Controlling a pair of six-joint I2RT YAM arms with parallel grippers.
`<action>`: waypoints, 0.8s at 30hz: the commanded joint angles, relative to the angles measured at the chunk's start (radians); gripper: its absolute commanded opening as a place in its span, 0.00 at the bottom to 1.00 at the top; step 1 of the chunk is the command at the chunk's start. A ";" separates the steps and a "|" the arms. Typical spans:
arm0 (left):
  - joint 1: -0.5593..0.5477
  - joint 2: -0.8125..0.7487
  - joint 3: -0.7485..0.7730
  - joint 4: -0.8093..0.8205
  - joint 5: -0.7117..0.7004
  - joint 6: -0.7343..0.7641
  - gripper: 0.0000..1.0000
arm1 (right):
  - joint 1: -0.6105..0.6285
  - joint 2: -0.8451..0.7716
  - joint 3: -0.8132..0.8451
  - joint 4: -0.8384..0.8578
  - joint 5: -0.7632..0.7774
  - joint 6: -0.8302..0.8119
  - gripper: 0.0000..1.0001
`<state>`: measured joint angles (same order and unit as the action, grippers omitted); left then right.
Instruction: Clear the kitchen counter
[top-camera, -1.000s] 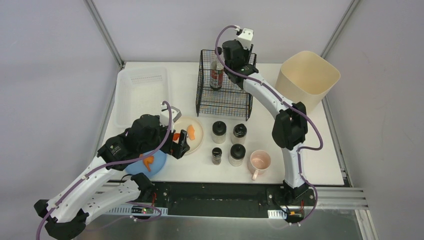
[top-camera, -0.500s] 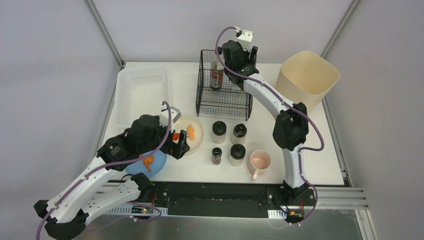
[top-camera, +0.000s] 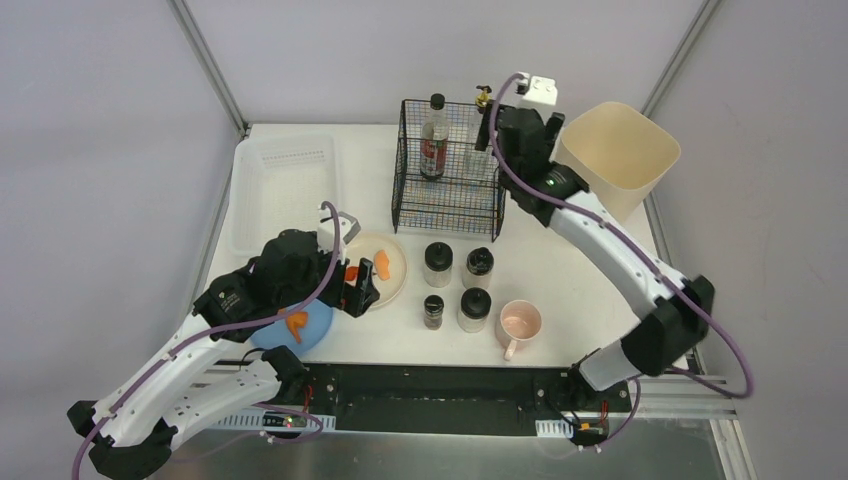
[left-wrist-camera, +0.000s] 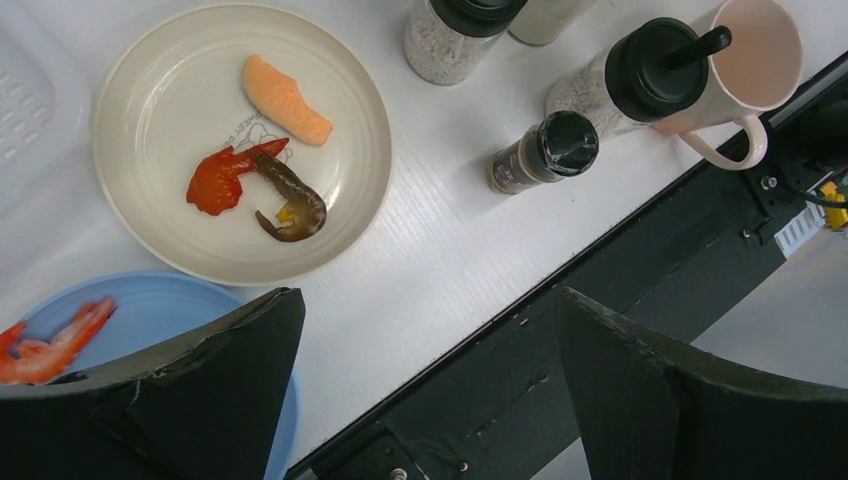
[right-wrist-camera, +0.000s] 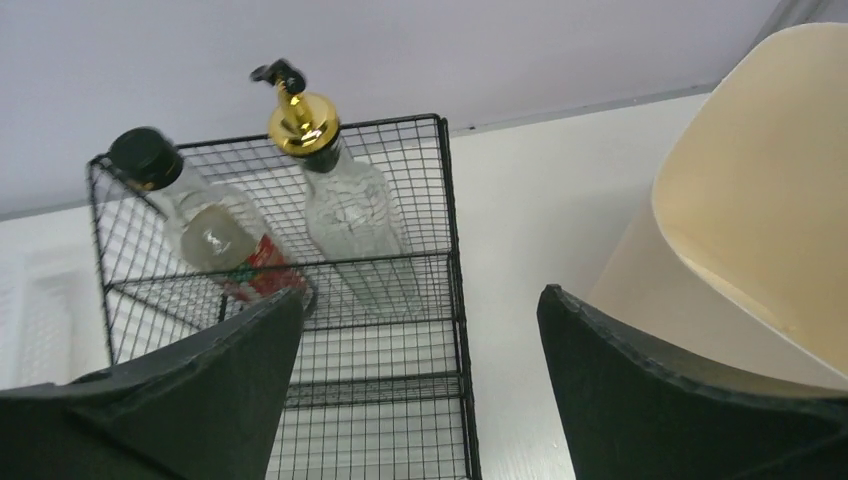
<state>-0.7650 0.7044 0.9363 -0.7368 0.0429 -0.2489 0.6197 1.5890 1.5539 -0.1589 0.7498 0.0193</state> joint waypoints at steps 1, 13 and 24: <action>0.001 -0.008 0.024 0.022 -0.037 -0.052 0.99 | 0.002 -0.230 -0.165 -0.011 -0.189 0.021 0.90; 0.001 0.008 0.059 0.003 -0.144 -0.138 1.00 | 0.018 -0.566 -0.332 -0.460 -0.527 0.218 0.87; 0.001 0.001 0.090 -0.052 -0.203 -0.162 0.99 | 0.121 -0.629 -0.495 -0.542 -0.585 0.304 0.89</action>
<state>-0.7650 0.7139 0.9852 -0.7628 -0.1020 -0.3893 0.6968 0.9573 1.0973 -0.6731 0.1749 0.2707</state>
